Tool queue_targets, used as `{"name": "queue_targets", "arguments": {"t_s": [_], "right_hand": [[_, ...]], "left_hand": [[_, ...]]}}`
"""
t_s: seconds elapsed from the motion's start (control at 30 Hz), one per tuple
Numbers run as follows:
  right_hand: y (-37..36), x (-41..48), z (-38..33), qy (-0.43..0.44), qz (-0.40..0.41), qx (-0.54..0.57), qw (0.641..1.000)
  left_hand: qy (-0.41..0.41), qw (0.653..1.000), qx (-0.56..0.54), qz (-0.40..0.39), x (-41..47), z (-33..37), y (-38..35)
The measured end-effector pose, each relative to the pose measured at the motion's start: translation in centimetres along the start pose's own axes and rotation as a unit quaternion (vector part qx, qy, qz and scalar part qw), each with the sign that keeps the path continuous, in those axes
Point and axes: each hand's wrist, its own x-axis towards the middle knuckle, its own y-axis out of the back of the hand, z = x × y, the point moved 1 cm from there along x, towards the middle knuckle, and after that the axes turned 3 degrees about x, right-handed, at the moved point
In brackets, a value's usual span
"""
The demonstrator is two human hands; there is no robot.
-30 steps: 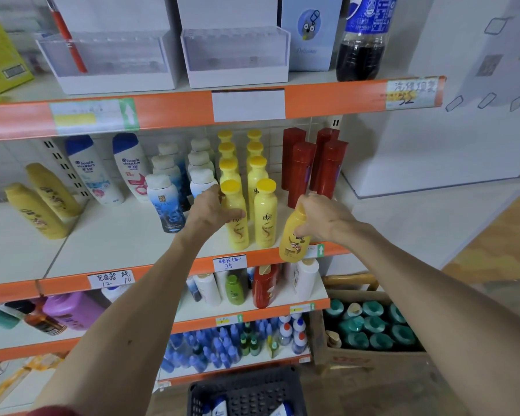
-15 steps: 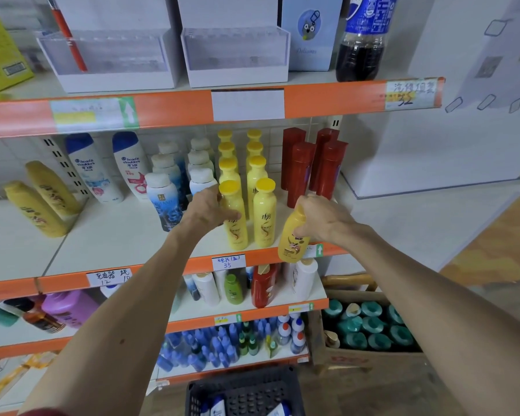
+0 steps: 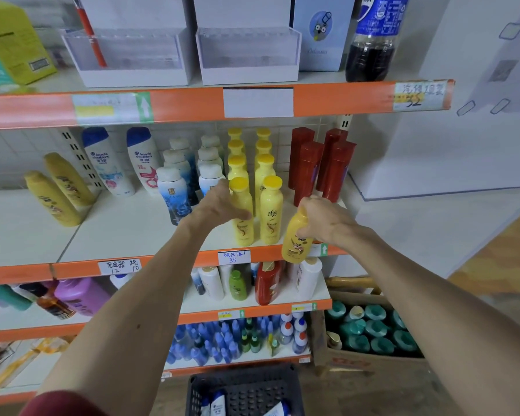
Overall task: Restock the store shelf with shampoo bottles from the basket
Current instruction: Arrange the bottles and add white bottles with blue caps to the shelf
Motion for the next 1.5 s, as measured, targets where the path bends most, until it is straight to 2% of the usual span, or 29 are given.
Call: {"name": "queue_targets", "arguments": {"t_s": [0.17, 0.3, 0.4, 0.5, 0.67, 0.8, 1.0, 1.13, 1.33, 1.5], "right_hand": [[0.2, -0.3, -1.4, 0.012, -0.004, 0.018, 1.000], [0.3, -0.9, -3.2, 0.020, -0.007, 0.029, 0.999], [0.2, -1.4, -5.5, 0.035, -0.019, 0.031, 0.999], [0.0, -1.8, -8.7, 0.052, -0.039, 0.037, 0.997], [-0.6, -2.0, -16.5, 0.091, -0.030, 0.058, 0.994], [-1.8, -2.3, -23.9, 0.123, -0.012, 0.071, 0.990], [-4.6, -2.1, -35.4, 0.140, -0.002, 0.099, 0.985], [-6.1, -1.5, -41.9, 0.143, 0.019, 0.114, 0.983], [-6.4, 0.6, -47.2, 0.143, 0.046, 0.131, 0.980], [-7.1, 3.0, -48.7, 0.126, 0.062, 0.130, 0.982]], "left_hand": [[0.009, 0.999, 0.031, 0.042, -2.3, -2.0, 0.8], [0.031, 0.989, 0.141, -0.015, -6.2, -6.0, 1.9], [0.094, 0.976, 0.190, -0.039, -9.5, -9.6, 3.1], [0.122, 0.974, 0.189, -0.024, -12.0, -12.1, 5.4], [0.122, 0.976, 0.182, 0.002, -16.1, -16.4, 9.8], [0.154, 0.971, 0.183, 0.008, -19.1, -21.6, 13.5], [0.159, 0.968, 0.194, -0.003, -22.6, -32.1, 19.1], [0.157, 0.972, 0.176, 0.016, -24.5, -36.3, 23.0], [0.142, 0.976, 0.163, 0.013, -23.4, -40.4, 25.5], [0.109, 0.980, 0.167, 0.013, -20.1, -40.3, 25.6]]}}
